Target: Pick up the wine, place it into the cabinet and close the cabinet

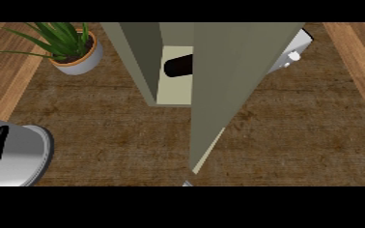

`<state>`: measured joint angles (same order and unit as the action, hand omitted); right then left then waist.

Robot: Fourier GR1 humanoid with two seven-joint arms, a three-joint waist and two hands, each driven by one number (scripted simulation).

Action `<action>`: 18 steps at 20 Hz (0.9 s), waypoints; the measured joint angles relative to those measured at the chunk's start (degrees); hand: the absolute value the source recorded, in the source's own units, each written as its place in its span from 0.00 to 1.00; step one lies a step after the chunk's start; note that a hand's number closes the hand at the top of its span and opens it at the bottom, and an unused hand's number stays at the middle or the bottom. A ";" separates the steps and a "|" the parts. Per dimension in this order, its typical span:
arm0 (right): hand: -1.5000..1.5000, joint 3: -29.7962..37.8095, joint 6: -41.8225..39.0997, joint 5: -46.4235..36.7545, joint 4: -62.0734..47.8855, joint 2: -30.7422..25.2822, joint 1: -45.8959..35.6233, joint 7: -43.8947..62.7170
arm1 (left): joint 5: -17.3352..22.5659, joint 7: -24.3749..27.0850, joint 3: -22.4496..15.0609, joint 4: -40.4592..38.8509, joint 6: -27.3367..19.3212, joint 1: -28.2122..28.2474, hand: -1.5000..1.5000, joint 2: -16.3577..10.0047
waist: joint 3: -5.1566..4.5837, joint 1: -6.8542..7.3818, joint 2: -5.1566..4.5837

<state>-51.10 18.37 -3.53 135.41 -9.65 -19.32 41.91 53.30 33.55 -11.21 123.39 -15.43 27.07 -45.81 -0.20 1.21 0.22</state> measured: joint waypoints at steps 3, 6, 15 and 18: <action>1.00 0.52 2.99 2.85 -1.52 -0.36 -4.58 0.52 | -0.52 -0.66 -0.59 -0.28 -0.21 -1.04 0.00 0.68 | -0.01 0.33 -0.16; 1.00 2.88 5.04 6.43 -5.00 1.66 -10.90 0.98 | -0.47 -1.41 -0.65 -0.01 -0.05 -1.52 0.00 1.04 | 0.01 0.82 -0.26; 1.00 13.17 9.78 16.41 -27.53 8.69 -35.69 -2.69 | -0.93 -2.92 0.60 -1.05 0.06 -2.91 0.00 3.02 | 0.09 1.01 -0.34; 1.00 15.60 8.54 16.58 -35.47 9.05 -41.12 -5.74 | -1.27 -3.42 0.68 -1.37 0.05 -3.31 0.00 3.81 | 0.09 0.80 -0.37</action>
<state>-35.50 26.91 13.05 99.94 -0.60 -60.44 36.17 52.04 30.12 -10.53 122.02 -15.39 23.76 -42.00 -0.11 2.01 -0.15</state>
